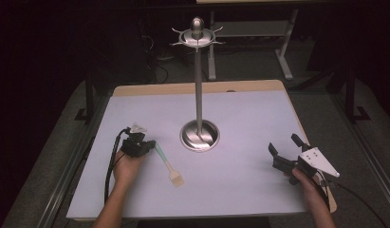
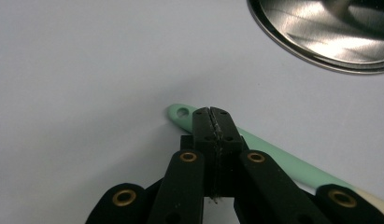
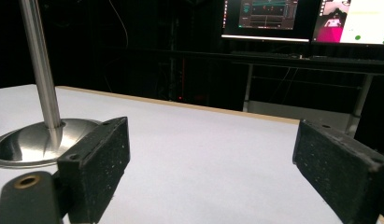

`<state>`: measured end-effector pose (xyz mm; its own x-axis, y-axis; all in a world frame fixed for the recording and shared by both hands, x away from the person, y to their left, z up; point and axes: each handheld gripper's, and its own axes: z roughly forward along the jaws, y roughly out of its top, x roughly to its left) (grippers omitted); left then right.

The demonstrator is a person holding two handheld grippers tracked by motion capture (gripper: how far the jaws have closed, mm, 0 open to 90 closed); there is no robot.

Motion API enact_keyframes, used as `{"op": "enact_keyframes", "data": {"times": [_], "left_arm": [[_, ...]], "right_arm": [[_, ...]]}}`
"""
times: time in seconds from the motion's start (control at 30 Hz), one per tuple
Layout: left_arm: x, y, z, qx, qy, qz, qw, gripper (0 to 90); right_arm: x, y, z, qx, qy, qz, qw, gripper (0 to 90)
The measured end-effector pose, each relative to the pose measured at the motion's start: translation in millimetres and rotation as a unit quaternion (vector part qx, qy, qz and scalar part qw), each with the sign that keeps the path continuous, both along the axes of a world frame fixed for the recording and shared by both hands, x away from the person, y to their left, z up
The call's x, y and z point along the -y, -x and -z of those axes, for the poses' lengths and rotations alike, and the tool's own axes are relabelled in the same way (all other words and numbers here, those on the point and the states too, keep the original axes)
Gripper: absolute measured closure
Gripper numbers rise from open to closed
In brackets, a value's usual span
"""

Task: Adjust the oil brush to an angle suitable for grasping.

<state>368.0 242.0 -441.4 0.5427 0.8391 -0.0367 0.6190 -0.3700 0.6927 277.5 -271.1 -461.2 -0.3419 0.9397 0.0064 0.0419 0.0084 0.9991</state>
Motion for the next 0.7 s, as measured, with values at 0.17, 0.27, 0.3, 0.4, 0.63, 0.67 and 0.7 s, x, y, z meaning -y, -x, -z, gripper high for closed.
{"op": "enact_keyframes", "data": {"times": [0.17, 0.27, 0.3, 0.4, 0.63, 0.67, 0.7], "left_arm": [[1.4, -0.7, 0.8, 0.002, 0.005, 0.001, 1.0, 90.0], [4.0, -1.2, 1.7, 0.002, 0.013, 0.004, 0.9999, 90.0], [5.4, -1.3, 1.8, 0.003, 0.013, 0.006, 0.9999, 90.0], [9.3, -1.0, 2.3, 0.005, 0.015, 0.012, 0.9998, 90.0], [25.7, 0.7, 3.2, 0.009, 0.021, 0.032, 0.9992, 90.0], [27.2, 0.7, 3.3, 0.008, 0.023, 0.036, 0.9991, 90.0], [29.2, 1.1, 3.8, 0.005, 0.029, 0.035, 0.999, 90.0]], "right_arm": [[0.2, -0.4, -0.1, -0.001, 0.001, -0.001, 1.0, 10.4], [0.2, -0.4, -0.1, -0.001, 0.001, -0.002, 1.0, 10.4], [0.1, -0.4, -0.1, -0.001, 0.002, -0.002, 1.0, 10.4], [0.2, -0.4, -0.1, -0.001, 0.001, -0.001, 1.0, 10.4], [0.1, -0.2, -0.1, -0.001, 0.002, -0.001, 1.0, 10.4], [0.1, -0.3, -0.1, -0.001, 0.002, -0.001, 1.0, 10.4], [0.2, -0.4, -0.1, -0.001, 0.001, -0.002, 1.0, 10.4]]}}
